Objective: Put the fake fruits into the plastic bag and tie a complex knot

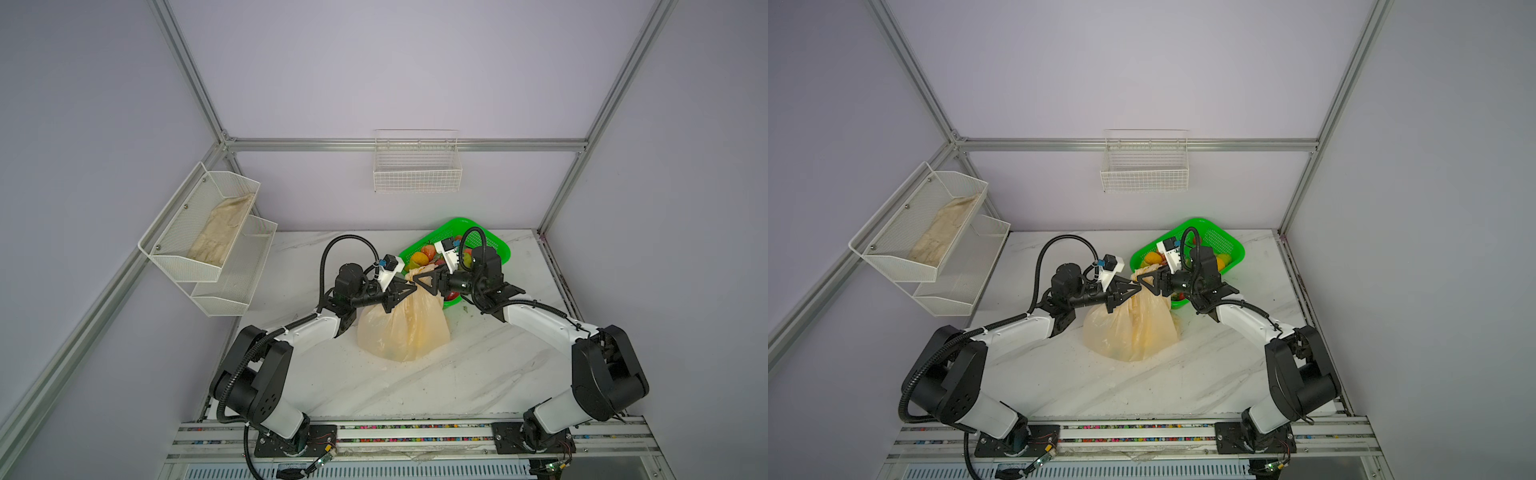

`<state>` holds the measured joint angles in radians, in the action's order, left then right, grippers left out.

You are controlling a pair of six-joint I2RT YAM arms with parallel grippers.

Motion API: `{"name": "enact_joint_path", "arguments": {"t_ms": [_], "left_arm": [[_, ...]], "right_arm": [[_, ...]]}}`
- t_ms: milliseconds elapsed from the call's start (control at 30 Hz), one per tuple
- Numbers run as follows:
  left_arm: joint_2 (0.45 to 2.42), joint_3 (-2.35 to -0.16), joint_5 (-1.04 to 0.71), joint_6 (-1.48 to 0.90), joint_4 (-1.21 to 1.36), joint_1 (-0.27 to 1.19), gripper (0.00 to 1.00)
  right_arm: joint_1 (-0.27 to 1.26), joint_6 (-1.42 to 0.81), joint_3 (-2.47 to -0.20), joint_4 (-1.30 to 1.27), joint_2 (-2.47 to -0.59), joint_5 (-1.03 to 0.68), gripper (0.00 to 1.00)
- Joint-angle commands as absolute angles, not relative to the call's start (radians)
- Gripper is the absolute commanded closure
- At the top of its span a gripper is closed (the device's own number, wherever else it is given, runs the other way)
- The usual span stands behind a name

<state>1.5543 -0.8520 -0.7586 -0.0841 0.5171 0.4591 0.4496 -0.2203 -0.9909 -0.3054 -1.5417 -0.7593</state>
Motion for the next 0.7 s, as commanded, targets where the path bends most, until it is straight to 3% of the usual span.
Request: {"name": "enact_joint_path", "arguments": {"t_ms": [0,133,267,400,667], "left_arm": [[1.553,-0.843,-0.784,-0.047,0.532,0.457,0.83],[1.558,-0.842,-0.780,-0.027,0.514,0.459,0.82],[1.549,-0.840,-0.775,-0.009,0.487,0.459,0.77],[1.519,-0.827,-0.792,-0.010,0.471,0.459,0.68],[1.322,-0.784,-0.852,-0.084,0.454,0.441,0.44]], "right_arm": [[0.465,-0.233,-1.018,-0.356,-1.566,-0.746,0.40],[0.477,-0.247,-1.022,-0.386,-1.584,-0.742,0.49],[0.476,-0.229,-1.016,-0.398,-1.583,-0.736,0.78],[0.476,-0.176,-1.008,-0.408,-1.561,-0.735,1.00],[0.470,0.013,-0.991,-0.406,-1.502,-0.783,1.00]]}}
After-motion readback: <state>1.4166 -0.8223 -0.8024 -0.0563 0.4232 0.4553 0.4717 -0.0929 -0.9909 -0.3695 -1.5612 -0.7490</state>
